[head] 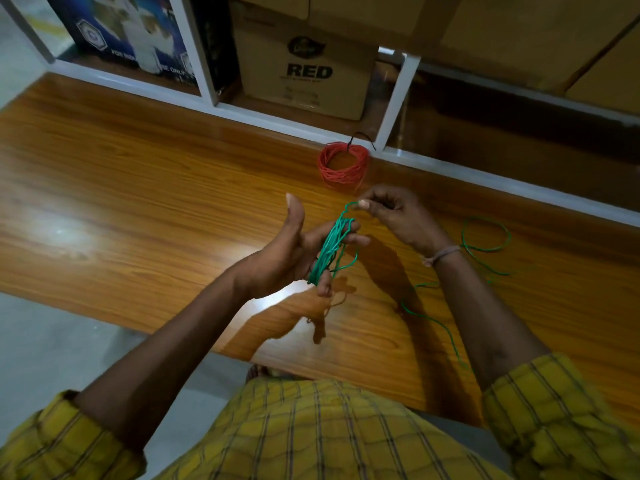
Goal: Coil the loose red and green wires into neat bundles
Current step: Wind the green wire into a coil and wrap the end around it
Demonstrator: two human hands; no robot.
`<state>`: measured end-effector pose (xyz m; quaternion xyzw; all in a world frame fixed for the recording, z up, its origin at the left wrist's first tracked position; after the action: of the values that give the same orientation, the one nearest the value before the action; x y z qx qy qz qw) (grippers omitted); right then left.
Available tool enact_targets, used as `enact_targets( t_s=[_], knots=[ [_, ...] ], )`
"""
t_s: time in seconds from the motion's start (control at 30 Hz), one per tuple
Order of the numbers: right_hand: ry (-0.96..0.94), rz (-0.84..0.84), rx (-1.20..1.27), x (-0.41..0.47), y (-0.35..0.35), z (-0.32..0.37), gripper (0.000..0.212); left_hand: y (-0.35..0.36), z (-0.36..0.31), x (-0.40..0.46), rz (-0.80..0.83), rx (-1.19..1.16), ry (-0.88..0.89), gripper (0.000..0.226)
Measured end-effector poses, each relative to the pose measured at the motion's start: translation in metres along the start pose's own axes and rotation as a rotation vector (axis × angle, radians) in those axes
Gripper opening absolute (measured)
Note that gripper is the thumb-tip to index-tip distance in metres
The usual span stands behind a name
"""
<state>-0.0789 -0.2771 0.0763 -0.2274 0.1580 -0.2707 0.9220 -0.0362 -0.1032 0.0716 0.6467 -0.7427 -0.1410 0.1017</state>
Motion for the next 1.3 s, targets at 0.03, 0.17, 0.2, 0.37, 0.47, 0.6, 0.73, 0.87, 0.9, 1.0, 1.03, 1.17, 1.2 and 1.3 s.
enact_targets(
  t_s=[0.03,0.17,0.2,0.37,0.47,0.6,0.73,0.87,0.9,1.0,1.03,1.17,1.2,1.3],
  knots=[
    [0.052,-0.017,0.012,-0.002,0.001,-0.014,0.013,0.000,-0.004,-0.001,-0.011,-0.036,0.017,0.127],
    [0.126,0.027,0.039,-0.023,0.026,-0.037,0.019,-0.010,-0.016,-0.002,-0.089,-0.217,0.068,0.125],
    [0.126,0.052,0.040,-0.029,0.034,-0.034,0.021,-0.016,-0.017,-0.001,-0.113,-0.254,0.087,0.125],
    [0.266,0.185,0.077,-0.064,0.074,-0.024,0.024,-0.038,-0.017,0.009,-0.247,-0.291,0.136,0.123],
    [0.364,0.399,-0.033,-0.082,0.102,-0.026,0.025,-0.056,-0.013,0.011,-0.371,-0.281,0.153,0.119],
    [0.363,0.619,-0.126,-0.104,0.117,-0.014,0.033,-0.078,-0.002,0.011,-0.457,-0.109,0.095,0.117],
    [0.292,0.692,-0.029,-0.105,0.096,0.019,0.026,-0.075,0.002,0.011,-0.404,0.168,0.004,0.140],
    [0.150,0.604,0.148,-0.083,0.046,0.047,0.014,-0.058,0.006,0.008,-0.288,0.368,-0.050,0.147],
    [0.099,0.545,0.176,-0.076,0.034,0.053,0.012,-0.054,0.006,0.007,-0.260,0.391,-0.055,0.145],
    [0.055,0.364,0.330,-0.053,0.001,0.051,0.015,-0.038,0.007,0.000,-0.161,0.425,-0.081,0.131],
    [0.056,0.321,0.366,-0.045,-0.006,0.047,0.017,-0.033,0.008,-0.003,-0.128,0.428,-0.089,0.130],
    [0.060,0.146,0.257,-0.015,-0.015,0.025,0.017,-0.016,0.004,-0.011,-0.005,0.378,-0.090,0.131],
    [0.061,0.103,0.217,-0.009,-0.013,0.020,0.016,-0.013,0.002,-0.011,0.018,0.346,-0.080,0.132],
    [0.072,0.011,0.188,-0.002,-0.002,0.002,0.012,-0.007,-0.008,-0.010,0.054,0.181,-0.041,0.133]
  ],
)
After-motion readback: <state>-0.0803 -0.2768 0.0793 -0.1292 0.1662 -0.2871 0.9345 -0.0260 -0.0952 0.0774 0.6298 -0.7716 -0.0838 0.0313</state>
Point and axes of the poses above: each hand's wrist, its own x-axis towards the middle knuckle, its own y-axis out of the palm, z = x × y, the point moved 10 cm from there along x, towards the middle knuckle, and after that the axes turned 9 degrees about y, right-handed, at the moved point
